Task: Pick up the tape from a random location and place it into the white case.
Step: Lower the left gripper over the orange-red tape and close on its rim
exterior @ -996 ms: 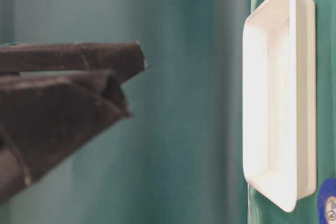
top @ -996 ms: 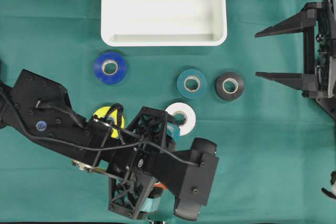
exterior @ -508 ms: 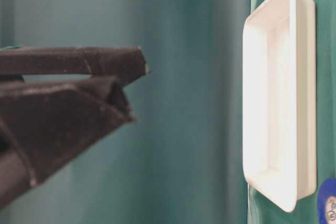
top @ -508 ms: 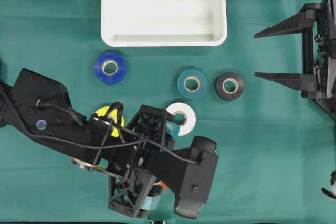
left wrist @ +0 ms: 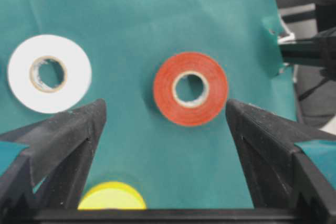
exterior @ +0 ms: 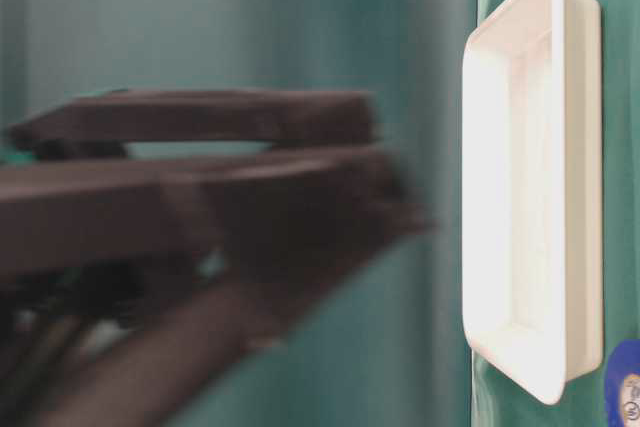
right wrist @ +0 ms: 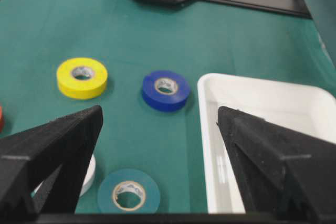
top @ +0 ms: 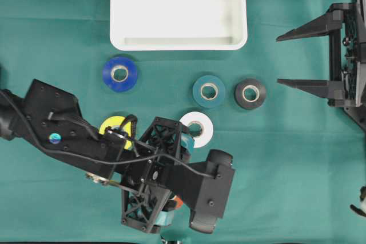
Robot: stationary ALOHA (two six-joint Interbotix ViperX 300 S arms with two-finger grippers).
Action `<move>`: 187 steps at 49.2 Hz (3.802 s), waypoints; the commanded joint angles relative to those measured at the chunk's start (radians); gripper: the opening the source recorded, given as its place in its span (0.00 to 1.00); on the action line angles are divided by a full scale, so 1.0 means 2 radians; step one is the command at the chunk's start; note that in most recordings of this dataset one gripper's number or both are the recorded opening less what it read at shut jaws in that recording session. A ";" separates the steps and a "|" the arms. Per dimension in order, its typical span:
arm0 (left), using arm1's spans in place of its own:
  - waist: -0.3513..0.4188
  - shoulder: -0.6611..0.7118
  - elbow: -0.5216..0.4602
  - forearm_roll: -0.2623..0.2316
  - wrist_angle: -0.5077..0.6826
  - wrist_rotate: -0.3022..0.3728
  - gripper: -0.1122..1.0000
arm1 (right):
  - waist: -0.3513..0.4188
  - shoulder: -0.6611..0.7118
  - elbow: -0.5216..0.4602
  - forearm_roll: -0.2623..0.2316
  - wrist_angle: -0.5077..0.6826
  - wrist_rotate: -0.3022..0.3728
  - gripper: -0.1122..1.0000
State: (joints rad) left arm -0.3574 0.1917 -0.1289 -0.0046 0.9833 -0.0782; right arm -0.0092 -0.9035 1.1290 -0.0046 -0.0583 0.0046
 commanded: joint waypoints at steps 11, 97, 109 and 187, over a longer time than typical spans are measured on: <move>0.001 0.008 0.044 0.001 -0.056 0.001 0.99 | 0.000 0.012 -0.013 0.000 -0.002 0.001 0.91; -0.003 0.104 0.135 0.008 -0.220 0.017 0.98 | -0.001 0.040 -0.010 -0.001 -0.002 -0.001 0.91; -0.002 0.104 0.133 0.008 -0.205 0.016 0.86 | -0.001 0.041 -0.010 -0.001 -0.002 -0.001 0.91; -0.005 0.046 0.094 0.005 -0.131 0.014 0.32 | 0.000 0.040 -0.010 -0.001 -0.001 0.000 0.91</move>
State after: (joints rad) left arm -0.3651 0.3590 0.0936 0.0077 0.7041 -0.0491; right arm -0.0077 -0.8268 1.1290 -0.0046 -0.0568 0.0046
